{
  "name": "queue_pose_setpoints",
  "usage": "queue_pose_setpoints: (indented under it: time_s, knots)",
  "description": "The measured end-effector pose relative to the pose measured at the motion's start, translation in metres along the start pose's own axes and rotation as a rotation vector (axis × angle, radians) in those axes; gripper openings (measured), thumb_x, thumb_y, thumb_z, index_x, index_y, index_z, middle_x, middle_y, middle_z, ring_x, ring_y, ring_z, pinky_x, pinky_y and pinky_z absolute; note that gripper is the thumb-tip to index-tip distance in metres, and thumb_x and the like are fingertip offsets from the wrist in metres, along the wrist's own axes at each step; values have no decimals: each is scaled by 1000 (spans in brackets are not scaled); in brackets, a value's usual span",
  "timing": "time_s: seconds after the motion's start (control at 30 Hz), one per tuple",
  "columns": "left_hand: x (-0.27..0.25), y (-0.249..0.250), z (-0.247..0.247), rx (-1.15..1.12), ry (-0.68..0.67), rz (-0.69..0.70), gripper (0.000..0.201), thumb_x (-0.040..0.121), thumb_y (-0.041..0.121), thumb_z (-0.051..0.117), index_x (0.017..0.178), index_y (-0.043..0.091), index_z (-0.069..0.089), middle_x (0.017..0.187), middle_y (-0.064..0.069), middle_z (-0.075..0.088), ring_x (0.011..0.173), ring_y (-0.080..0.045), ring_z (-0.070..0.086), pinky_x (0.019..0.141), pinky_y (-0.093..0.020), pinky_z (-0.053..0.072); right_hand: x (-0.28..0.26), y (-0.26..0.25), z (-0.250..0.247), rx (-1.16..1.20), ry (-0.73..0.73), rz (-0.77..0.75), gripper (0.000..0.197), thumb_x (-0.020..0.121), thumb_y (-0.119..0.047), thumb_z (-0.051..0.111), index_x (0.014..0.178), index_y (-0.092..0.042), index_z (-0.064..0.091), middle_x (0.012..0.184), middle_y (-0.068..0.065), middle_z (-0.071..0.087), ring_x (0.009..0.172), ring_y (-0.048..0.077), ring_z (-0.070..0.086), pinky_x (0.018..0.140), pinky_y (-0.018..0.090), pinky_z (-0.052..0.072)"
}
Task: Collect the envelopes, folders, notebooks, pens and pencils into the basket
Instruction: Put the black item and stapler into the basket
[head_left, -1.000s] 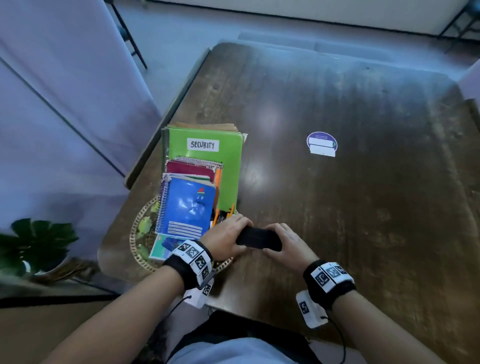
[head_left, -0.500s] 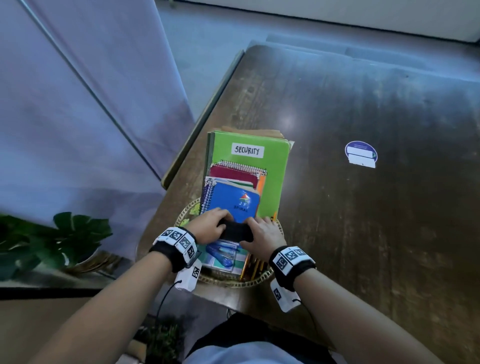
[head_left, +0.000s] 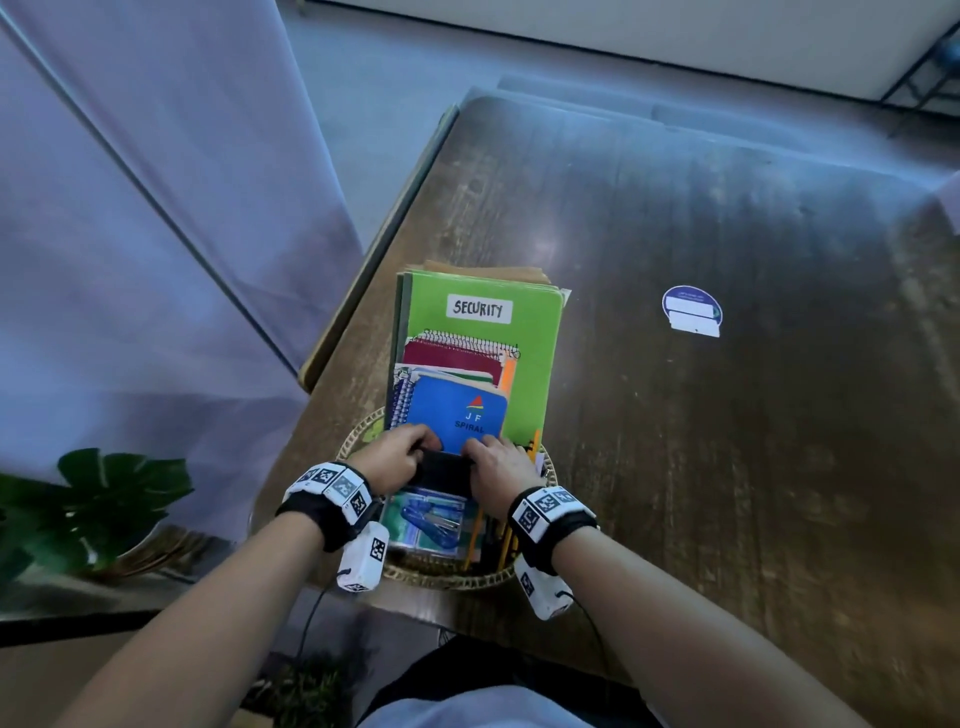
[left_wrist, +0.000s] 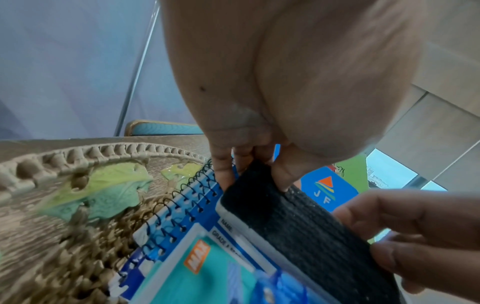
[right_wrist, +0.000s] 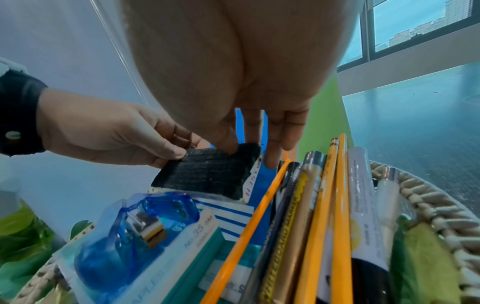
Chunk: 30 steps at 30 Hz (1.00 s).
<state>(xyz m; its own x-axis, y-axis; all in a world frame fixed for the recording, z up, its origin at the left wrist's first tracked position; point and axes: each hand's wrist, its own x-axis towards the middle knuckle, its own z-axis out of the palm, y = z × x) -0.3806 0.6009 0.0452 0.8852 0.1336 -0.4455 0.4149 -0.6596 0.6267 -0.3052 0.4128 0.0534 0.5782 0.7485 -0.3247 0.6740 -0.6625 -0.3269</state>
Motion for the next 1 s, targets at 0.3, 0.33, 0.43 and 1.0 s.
queue_pose_setpoints:
  time_s: [0.3,0.33,0.43,1.0]
  knots:
    - [-5,-5,11,181,105,85,27,92,4,50,111,19,62,110,1,57,103,-17,52,92,-32,42,2,-4,4,128,-93,47,29,93,-6,47,121,-12,52,117,12,48,103,35,54,86,46,50]
    - [-7,-5,12,184,106,80,28,91,5,51,111,20,62,110,2,57,102,-17,53,92,-33,44,2,-4,6,132,-96,50,29,93,-7,47,121,-12,53,117,13,48,103,34,54,86,45,50]
    - [-11,-6,15,202,91,65,29,88,6,53,107,27,59,107,6,58,98,-18,57,88,-37,48,4,-3,8,112,-100,57,29,94,-9,48,122,-12,54,117,13,49,104,35,53,87,46,49]
    - [-12,-16,12,386,219,30,20,90,23,62,105,32,72,101,-4,59,93,-26,57,87,-38,50,8,-3,17,-23,-144,30,42,95,-14,45,134,-26,56,124,8,53,116,34,45,93,47,40]
